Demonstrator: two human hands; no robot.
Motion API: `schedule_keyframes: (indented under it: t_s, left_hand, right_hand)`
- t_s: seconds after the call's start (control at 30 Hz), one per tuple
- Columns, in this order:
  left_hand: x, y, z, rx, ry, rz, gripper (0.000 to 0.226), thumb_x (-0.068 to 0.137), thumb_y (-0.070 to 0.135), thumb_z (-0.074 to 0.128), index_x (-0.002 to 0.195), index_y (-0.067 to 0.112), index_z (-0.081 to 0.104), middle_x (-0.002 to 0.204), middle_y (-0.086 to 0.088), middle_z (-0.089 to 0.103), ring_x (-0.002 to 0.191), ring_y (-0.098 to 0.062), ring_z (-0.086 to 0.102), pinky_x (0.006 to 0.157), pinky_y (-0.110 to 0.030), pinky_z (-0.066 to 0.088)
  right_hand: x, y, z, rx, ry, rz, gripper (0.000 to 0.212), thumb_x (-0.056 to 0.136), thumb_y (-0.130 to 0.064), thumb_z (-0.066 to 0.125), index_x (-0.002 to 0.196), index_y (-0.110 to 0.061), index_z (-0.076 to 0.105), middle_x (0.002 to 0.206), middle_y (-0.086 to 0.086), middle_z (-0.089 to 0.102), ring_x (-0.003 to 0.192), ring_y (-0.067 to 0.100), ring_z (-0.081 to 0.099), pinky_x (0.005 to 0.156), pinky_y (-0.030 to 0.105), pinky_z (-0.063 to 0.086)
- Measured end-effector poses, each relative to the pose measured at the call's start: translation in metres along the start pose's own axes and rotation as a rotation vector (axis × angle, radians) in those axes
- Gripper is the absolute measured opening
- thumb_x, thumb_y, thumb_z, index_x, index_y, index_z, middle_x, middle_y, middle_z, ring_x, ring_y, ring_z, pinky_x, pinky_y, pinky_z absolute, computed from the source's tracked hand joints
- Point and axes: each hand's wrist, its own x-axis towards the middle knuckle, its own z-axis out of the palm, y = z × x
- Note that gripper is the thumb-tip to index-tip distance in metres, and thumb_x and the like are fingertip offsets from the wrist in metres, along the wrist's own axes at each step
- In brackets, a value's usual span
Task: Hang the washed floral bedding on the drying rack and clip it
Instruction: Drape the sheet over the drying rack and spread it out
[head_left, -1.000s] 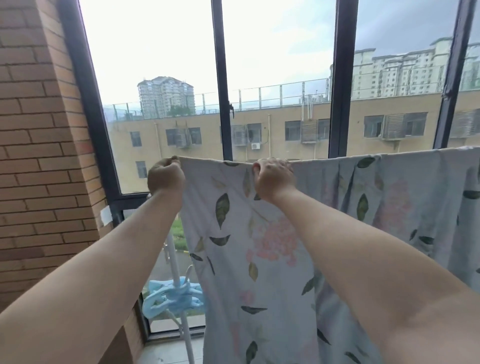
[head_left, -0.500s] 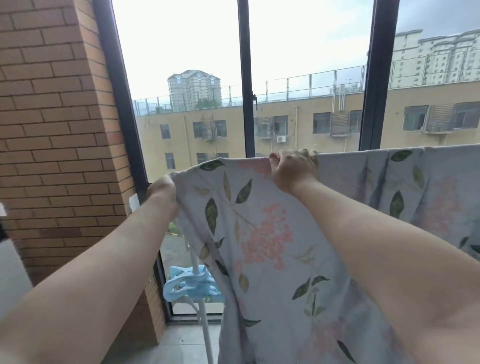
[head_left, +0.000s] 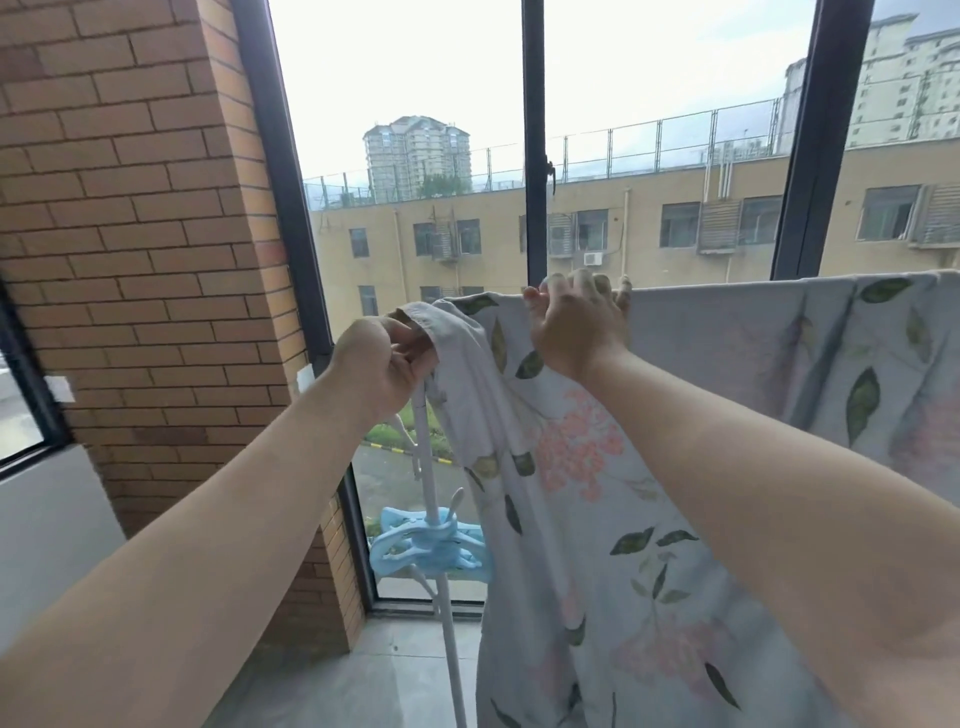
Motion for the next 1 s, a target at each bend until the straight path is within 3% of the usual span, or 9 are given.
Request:
schedule_keyframes:
  t_s: [0.13,0.27,0.37,0.47,0.53,0.67,0.8,0.9,1.0]
  left_hand:
    - [0.003,-0.001,-0.005,0.245,-0.066,0.073,0.025,0.094,-0.009,0.044,0.097,0.001,0.067,0.079,-0.012,0.073,0.070,-0.020,0.072,0.061,-0.028,0.061]
    - [0.017,0.004,-0.024,0.290,-0.086,0.122,0.021,0.093,0.006,0.064,0.113,-0.002,0.068,0.093,-0.013,0.072,0.076,-0.020,0.071,0.064,-0.027,0.060]
    - [0.020,0.005,-0.027,0.518,-0.073,0.208,0.029,0.082,0.018,0.080,0.108,0.007,0.073,0.091,-0.008,0.076,0.081,-0.024,0.071,0.072,-0.032,0.061]
    - [0.025,0.004,-0.027,0.691,-0.030,0.376,0.018,0.079,0.029,0.083,0.093,0.019,0.078,0.093,-0.001,0.078,0.086,-0.018,0.072,0.078,-0.032,0.060]
    - [0.033,0.002,-0.031,0.715,-0.037,0.403,0.019,0.080,0.031,0.082,0.093,0.020,0.075,0.095,-0.001,0.077,0.088,-0.017,0.072,0.081,-0.033,0.060]
    - [0.057,-0.009,-0.046,0.775,-0.097,0.266,0.031,0.082,0.053,0.075,0.093,0.024,0.069,0.095,0.000,0.074,0.085,-0.017,0.068,0.074,-0.027,0.055]
    - [0.079,-0.026,-0.054,0.721,-0.236,0.092,0.081,0.064,0.080,0.067,0.110,0.013,0.071,0.115,-0.009,0.073,0.100,-0.021,0.069,0.079,-0.032,0.052]
    - [0.092,-0.032,-0.053,0.687,-0.358,-0.041,0.082,0.069,0.075,0.056,0.118,0.010,0.065,0.121,-0.003,0.069,0.112,-0.023,0.064,0.091,-0.039,0.050]
    - [0.103,-0.032,-0.054,0.602,-0.525,-0.135,0.069,0.070,0.068,0.069,0.118,0.018,0.066,0.120,-0.005,0.068,0.120,-0.025,0.060,0.109,-0.043,0.041]
  right_hand:
    - [-0.022,-0.023,0.010,0.029,0.273,-0.311,0.034,0.091,-0.048,0.045,0.100,-0.016,0.055,0.108,0.007,0.053,0.103,0.031,0.052,0.097,0.052,0.038]
    - [-0.059,-0.043,0.035,-0.020,0.392,-0.609,0.052,0.090,-0.061,0.049,0.069,-0.014,0.057,0.074,0.004,0.054,0.070,0.026,0.051,0.072,0.042,0.038]
    - [-0.079,-0.066,0.053,-0.176,0.237,-0.408,0.056,0.084,-0.067,0.054,0.070,-0.014,0.068,0.071,0.004,0.061,0.067,0.027,0.057,0.072,0.040,0.039]
    - [-0.079,-0.077,0.052,-0.107,0.042,-0.062,0.033,0.082,-0.036,0.062,0.106,-0.013,0.064,0.104,0.011,0.064,0.088,0.034,0.064,0.079,0.043,0.044]
    - [-0.078,-0.074,0.046,-0.030,-0.033,0.041,0.045,0.084,-0.018,0.054,0.128,-0.013,0.048,0.124,0.011,0.055,0.100,0.036,0.062,0.079,0.041,0.043]
    - [-0.084,-0.068,0.028,-0.105,-0.030,-0.051,0.045,0.082,-0.006,0.052,0.126,-0.011,0.045,0.118,0.010,0.055,0.089,0.036,0.063,0.070,0.035,0.037]
    - [-0.094,-0.078,0.016,-0.118,-0.221,-0.037,0.040,0.080,-0.006,0.051,0.118,-0.014,0.047,0.109,0.007,0.059,0.092,0.035,0.062,0.069,0.033,0.037]
    - [-0.100,-0.083,0.016,-0.094,-0.441,0.076,0.044,0.079,-0.019,0.052,0.123,-0.022,0.048,0.112,0.003,0.060,0.094,0.031,0.061,0.070,0.033,0.045]
    - [-0.104,-0.081,0.018,0.043,-0.596,0.192,0.051,0.075,-0.022,0.053,0.126,-0.026,0.049,0.108,0.001,0.062,0.091,0.026,0.062,0.075,0.034,0.057]
